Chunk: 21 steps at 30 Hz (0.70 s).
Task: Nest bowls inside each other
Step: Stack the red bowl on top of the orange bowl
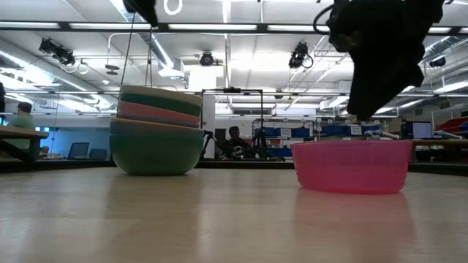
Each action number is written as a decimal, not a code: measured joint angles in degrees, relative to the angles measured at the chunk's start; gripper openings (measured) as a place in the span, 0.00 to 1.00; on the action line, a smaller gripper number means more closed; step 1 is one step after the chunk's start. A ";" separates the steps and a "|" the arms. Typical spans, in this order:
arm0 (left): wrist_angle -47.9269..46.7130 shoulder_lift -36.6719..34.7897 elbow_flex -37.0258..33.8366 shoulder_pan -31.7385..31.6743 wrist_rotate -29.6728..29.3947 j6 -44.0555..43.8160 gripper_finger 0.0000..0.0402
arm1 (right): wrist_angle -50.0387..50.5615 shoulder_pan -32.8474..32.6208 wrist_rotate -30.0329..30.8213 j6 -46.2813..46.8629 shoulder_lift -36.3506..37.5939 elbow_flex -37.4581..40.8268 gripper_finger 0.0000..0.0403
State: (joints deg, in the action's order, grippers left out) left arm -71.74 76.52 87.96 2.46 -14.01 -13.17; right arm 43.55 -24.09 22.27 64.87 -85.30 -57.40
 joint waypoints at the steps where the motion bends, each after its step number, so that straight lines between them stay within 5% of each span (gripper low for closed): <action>1: -1.39 -0.16 -0.02 0.98 -0.34 -1.65 0.18 | -1.55 0.17 -0.01 0.43 0.00 0.64 0.38; 7: -7.99 -1.38 -0.05 6.71 -4.01 -9.56 0.17 | -6.31 0.74 -1.48 3.04 0.04 3.68 0.45; 21: -13.40 -3.18 -0.07 15.35 -8.54 -21.03 0.17 | -11.58 -0.61 -1.51 7.32 0.07 8.44 0.43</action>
State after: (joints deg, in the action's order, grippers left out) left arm -85.15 73.34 87.90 17.81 -22.55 -34.20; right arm 31.96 -24.70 20.76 72.19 -85.23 -48.96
